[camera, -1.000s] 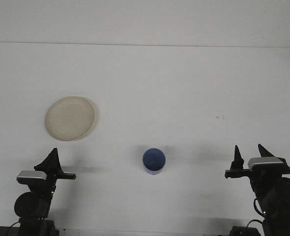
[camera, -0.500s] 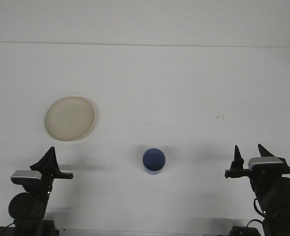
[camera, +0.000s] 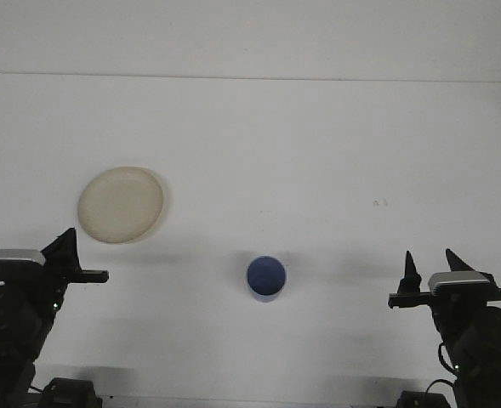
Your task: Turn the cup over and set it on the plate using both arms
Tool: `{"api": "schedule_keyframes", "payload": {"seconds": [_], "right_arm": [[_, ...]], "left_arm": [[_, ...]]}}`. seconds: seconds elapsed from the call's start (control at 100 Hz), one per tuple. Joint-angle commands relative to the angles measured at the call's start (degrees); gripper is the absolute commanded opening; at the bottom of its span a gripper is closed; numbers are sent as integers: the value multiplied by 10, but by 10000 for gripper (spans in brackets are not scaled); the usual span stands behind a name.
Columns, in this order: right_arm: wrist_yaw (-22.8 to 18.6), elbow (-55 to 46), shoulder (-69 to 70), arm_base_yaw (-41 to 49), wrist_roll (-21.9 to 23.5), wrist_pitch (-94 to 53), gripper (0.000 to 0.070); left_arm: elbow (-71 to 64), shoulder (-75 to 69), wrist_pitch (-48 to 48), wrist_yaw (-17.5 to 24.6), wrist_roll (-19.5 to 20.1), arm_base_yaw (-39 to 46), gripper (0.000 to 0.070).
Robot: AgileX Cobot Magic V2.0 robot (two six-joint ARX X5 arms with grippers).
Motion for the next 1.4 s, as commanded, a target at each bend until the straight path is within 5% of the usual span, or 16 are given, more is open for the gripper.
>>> {"api": "schedule_keyframes", "payload": {"seconds": [0.0,0.3,0.73,1.05,1.39], "right_arm": [[0,3,2,0,4,6,479],[0,3,2,0,4,6,479],[0,3,2,0,4,6,479],[0,3,2,0,4,6,479],[0,3,2,0,4,6,479]], "left_arm": [[43,42,-34,2,0,-1,12],[183,206,-231,8,8,-2,12],[193,231,-246,8,-3,-2,23],[193,231,-252,8,-3,-2,467],[222,246,-290,17,-4,-33,472]]}}
